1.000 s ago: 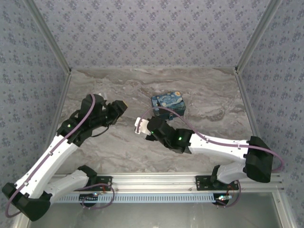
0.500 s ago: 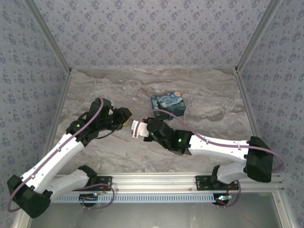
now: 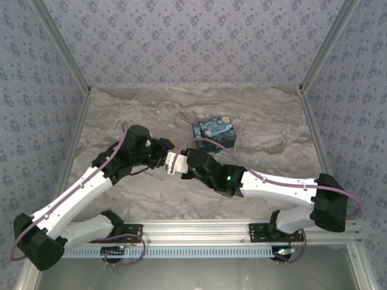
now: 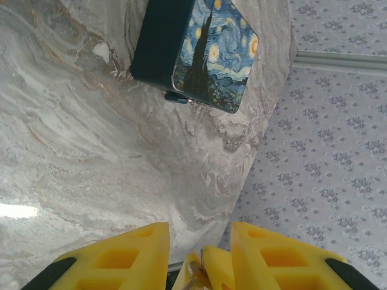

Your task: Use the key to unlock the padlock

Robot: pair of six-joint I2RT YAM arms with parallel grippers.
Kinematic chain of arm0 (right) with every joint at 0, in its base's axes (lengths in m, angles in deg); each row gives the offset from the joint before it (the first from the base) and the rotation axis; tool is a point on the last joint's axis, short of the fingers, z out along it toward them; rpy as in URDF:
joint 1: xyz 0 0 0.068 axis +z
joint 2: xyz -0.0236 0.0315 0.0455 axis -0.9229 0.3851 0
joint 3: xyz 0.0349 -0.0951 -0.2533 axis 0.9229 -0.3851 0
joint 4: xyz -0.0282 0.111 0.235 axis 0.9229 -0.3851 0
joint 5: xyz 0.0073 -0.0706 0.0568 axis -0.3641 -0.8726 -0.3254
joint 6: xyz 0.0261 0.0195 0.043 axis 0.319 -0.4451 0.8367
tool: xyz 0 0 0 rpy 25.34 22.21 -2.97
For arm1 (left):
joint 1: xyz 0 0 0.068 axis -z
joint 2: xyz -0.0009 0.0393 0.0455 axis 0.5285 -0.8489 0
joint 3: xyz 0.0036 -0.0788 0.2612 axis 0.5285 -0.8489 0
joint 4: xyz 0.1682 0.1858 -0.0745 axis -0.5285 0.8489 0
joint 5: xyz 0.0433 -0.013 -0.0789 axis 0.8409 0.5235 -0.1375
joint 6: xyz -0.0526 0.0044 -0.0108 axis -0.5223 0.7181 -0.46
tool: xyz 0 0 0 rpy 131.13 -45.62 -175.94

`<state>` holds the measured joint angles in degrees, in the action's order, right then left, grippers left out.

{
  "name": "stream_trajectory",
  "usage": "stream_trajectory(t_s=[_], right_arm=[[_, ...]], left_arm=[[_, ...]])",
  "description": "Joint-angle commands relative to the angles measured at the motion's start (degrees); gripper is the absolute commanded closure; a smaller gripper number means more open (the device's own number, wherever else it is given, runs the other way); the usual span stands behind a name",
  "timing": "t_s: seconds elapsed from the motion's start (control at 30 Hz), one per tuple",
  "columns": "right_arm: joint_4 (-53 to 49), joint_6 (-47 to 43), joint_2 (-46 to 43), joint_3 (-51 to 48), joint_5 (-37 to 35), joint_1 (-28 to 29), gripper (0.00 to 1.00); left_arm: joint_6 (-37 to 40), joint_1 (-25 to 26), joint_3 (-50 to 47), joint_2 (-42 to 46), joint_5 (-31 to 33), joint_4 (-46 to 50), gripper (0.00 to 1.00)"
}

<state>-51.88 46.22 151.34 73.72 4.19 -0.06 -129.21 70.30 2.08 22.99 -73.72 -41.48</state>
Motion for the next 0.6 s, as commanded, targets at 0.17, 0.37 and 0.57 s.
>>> stream_trajectory(t_s=[0.17, 0.37, 0.57], right_arm=[[2.4, 2.1, 0.3, 1.6, 0.4, 0.2, 1.00], [0.8, 4.1, -0.4, 1.3, 0.9, -0.4, 1.00], [-4.9, 10.9, -4.3, 0.3, 9.2, -3.4, 0.92]], left_arm=[[-5.3, 0.9, -0.9, -0.2, -0.7, -1.1, 0.75], [-5.4, 0.9, -1.1, -0.1, -0.1, -1.0, 0.88], [-0.9, 0.8, 0.0, 0.0, 2.1, -1.1, 1.00]])
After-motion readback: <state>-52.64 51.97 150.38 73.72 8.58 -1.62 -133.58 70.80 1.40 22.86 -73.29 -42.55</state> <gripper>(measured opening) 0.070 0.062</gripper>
